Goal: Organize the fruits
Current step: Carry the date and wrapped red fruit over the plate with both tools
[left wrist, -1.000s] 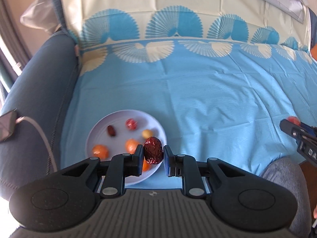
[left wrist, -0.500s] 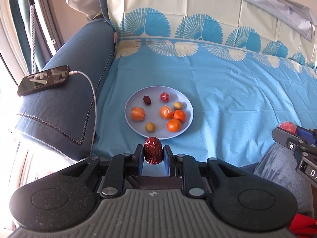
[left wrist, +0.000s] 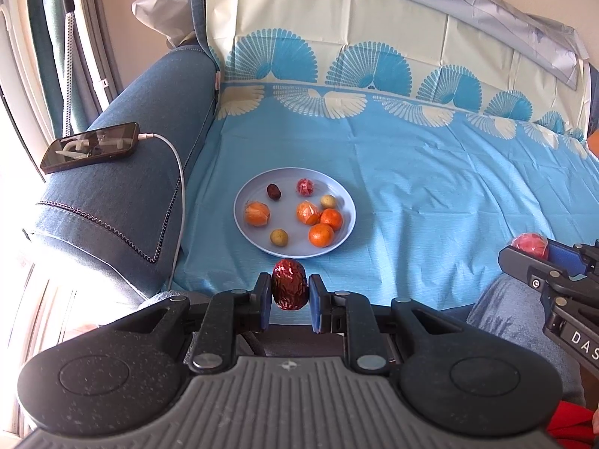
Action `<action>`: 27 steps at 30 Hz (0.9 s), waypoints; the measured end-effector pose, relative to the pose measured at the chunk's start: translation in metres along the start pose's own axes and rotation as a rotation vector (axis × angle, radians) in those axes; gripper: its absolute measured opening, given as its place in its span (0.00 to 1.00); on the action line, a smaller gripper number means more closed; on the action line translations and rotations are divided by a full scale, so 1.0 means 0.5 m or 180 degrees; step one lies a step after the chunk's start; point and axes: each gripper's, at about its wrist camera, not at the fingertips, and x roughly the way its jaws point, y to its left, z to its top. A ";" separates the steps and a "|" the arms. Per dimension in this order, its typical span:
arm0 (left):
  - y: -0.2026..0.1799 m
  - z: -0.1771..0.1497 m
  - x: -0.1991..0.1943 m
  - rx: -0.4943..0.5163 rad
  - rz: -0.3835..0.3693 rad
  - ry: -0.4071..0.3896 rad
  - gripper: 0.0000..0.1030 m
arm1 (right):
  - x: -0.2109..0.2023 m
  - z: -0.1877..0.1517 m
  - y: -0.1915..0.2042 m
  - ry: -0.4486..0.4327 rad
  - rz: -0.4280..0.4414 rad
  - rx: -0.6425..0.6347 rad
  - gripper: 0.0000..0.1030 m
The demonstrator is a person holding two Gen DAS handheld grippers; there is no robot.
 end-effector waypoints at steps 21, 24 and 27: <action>-0.001 0.001 0.012 -0.0016 -0.0025 0.0034 0.22 | 0.011 -0.001 0.006 0.0062 -0.0001 -0.0055 0.30; -0.001 0.001 0.017 -0.0017 -0.0027 0.0047 0.22 | 0.014 -0.001 0.007 0.0084 0.0001 -0.0063 0.31; 0.001 0.001 0.023 -0.0027 -0.0037 0.0071 0.22 | 0.020 -0.001 0.010 0.0114 0.0000 -0.0073 0.31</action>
